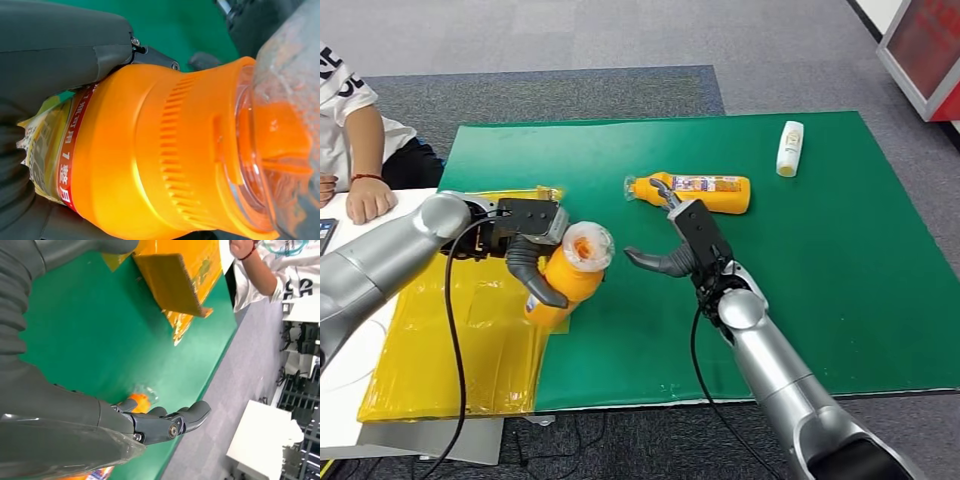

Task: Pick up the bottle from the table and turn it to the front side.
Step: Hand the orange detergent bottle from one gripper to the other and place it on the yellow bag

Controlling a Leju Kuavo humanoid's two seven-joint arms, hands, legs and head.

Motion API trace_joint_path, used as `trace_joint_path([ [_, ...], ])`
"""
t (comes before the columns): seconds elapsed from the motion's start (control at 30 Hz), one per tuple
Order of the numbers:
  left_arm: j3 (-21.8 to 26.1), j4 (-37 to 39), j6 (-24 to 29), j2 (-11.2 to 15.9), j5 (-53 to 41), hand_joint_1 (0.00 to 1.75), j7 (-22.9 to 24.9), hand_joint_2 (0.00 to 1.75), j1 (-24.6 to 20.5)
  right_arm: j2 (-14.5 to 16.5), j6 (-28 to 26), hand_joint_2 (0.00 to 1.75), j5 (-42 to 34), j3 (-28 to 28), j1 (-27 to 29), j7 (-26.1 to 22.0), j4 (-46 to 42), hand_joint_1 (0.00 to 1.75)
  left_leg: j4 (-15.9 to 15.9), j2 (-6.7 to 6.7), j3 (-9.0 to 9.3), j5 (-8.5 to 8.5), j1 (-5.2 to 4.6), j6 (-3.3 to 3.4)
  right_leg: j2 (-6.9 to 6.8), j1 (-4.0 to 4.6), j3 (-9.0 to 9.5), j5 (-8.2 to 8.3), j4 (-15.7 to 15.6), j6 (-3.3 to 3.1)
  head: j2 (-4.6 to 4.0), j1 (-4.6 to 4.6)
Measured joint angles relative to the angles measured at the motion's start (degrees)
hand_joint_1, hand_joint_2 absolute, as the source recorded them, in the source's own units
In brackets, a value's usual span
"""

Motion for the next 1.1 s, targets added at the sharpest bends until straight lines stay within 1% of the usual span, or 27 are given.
trace_joint_path([
  [0.2, -1.78, -0.04, 0.91, 2.0, 0.27, 1.75, 0.37, 1.75, 0.79, 0.4, -0.39, 1.75, -0.62, 1.17, -1.58, 0.0, 1.24, 0.0, 0.0, 0.0, 0.0, 0.02, 0.0, 0.03, -0.01, 0.0, 0.0, 0.0, -0.01, 0.0, 0.0, -0.01],
  [0.27, -2.32, -0.01, 2.42, 2.18, -0.92, 1.75, 2.53, 1.75, 0.85, 0.42, -0.93, 1.75, -0.86, 1.32, -1.67, 0.01, 1.56, 0.0, 0.0, -0.01, 0.0, 0.02, 0.0, 0.03, -0.01, 0.0, 0.0, 0.0, -0.02, 0.0, 0.0, -0.01],
  [0.33, -2.99, 0.24, 5.0, 1.9, -3.29, 1.75, 6.15, 1.75, 0.83, 0.4, -1.68, 1.75, -0.93, 1.34, -1.67, 0.12, 1.75, 0.0, 0.01, 0.0, 0.0, 0.02, 0.0, 0.03, 0.0, -0.01, -0.02, 0.01, -0.03, 0.0, 0.0, -0.02],
  [0.43, -4.24, 1.26, 9.52, 0.35, -7.46, 1.75, 11.61, 1.75, 0.76, 0.37, -2.74, 1.75, -0.58, 1.2, -1.57, 0.58, 1.8, 0.0, 0.03, -0.01, 0.0, 0.02, 0.0, 0.03, -0.01, -0.01, -0.04, 0.01, -0.04, 0.01, 0.0, -0.02],
  [0.53, -5.49, 2.38, 12.25, -1.65, -10.04, 1.75, 14.34, 1.75, 0.74, 0.3, -3.09, 1.75, -0.1, 0.98, -1.27, 0.97, 1.8, 0.0, 0.04, -0.01, -0.01, 0.02, -0.01, 0.03, -0.01, -0.01, -0.03, 0.02, -0.04, 0.02, 0.0, 0.0],
  [0.7, -7.0, 3.77, 13.77, -3.99, -12.07, 1.75, 15.25, 1.75, 0.72, 0.16, -3.37, 1.75, 0.45, 0.43, -0.87, 1.16, 1.81, 0.0, 0.05, -0.01, -0.02, 0.02, -0.01, 0.03, 0.0, -0.02, -0.05, 0.02, -0.04, 0.03, 0.0, 0.0],
  [0.8, -7.5, 5.5, 15.26, -5.92, -14.42, 1.75, 15.62, 1.75, 0.72, 0.15, -3.73, 1.75, 1.2, -0.2, -0.83, 1.19, 2.0, 0.0, 0.05, -0.01, -0.02, 0.02, -0.01, 0.03, -0.01, -0.01, -0.05, 0.03, -0.04, 0.03, 0.0, -0.01],
  [0.9, -7.59, 7.21, 15.44, -7.59, -14.97, 1.75, 15.31, 1.75, 0.73, 0.15, -3.76, 1.75, 1.64, -0.64, -0.78, 1.1, 2.25, 0.0, 0.05, -0.01, -0.02, 0.02, -0.01, 0.03, 0.0, -0.01, -0.04, 0.04, -0.04, 0.03, 0.0, 0.0],
  [1.0, -7.58, 9.09, 15.31, -8.62, -15.63, 1.75, 15.11, 1.75, 0.82, 0.16, -3.63, 1.75, 2.0, -1.12, -0.53, 1.02, 2.33, 0.0, 0.05, 0.0, -0.02, 0.02, -0.01, 0.03, 0.0, -0.02, -0.04, 0.05, -0.04, 0.03, 0.0, 0.01],
  [1.1, -7.74, 11.91, 16.11, -9.85, -18.18, 1.75, 16.48, 1.75, 1.09, 0.15, -3.57, 1.75, 2.25, -1.82, -0.22, 1.02, 2.5, 0.0, 0.05, 0.0, -0.02, 0.02, -0.01, 0.03, 0.0, -0.02, -0.04, 0.05, -0.04, 0.03, 0.0, 0.0],
])
